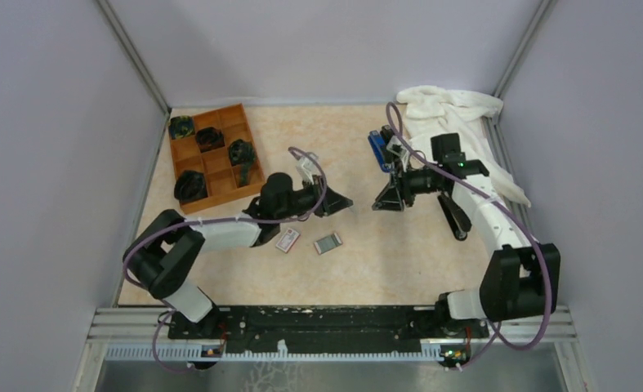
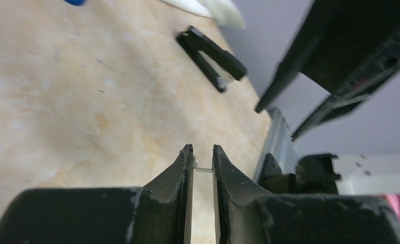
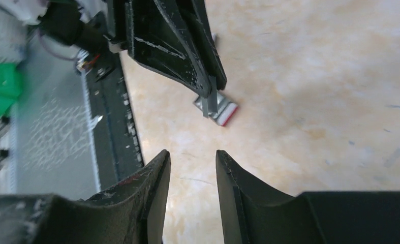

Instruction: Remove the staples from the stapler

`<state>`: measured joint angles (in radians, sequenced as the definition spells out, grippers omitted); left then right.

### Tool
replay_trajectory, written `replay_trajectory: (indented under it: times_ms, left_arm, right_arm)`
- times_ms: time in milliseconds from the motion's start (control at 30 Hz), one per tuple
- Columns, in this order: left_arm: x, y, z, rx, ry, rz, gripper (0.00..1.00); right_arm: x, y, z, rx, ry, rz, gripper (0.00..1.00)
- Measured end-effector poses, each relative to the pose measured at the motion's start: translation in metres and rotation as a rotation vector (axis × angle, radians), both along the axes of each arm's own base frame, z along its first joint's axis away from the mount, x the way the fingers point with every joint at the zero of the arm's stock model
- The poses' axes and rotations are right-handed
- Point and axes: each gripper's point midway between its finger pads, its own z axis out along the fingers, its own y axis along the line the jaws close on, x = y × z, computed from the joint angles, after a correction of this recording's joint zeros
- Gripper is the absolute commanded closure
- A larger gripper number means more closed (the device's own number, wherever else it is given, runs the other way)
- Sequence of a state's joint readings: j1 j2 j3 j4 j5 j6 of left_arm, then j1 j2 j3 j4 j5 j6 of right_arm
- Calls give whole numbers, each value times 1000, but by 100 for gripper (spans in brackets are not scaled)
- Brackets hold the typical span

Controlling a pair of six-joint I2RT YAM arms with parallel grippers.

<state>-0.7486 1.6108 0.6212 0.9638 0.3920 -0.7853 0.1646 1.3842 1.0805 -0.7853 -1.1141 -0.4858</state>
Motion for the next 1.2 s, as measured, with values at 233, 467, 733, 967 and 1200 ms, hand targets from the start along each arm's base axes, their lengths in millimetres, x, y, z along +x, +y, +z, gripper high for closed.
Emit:
replay_trajectory:
  times_ms: [233,467,733,967,1200]
  left_arm:
    - [50,-16,-13,400,59,45,81]
    - [54,-39,-77,789,163,-55,80]
    - [54,-52,-123,1079,238,-163,78]
    - [43,-33,-143,1227,284,-210,63]
    - [39,-27,-147,1260,290,-235,51]
  right_arm:
    - [37,-44,0,-104,-85,-305,61]
    - [57,-70,12,-145,-180,-515,61]
    - [77,-98,19,-166,-203,-668,61]
    - [78,-99,18,-161,-201,-677,61]
    - [78,-99,17,-156,-202,-674,61]
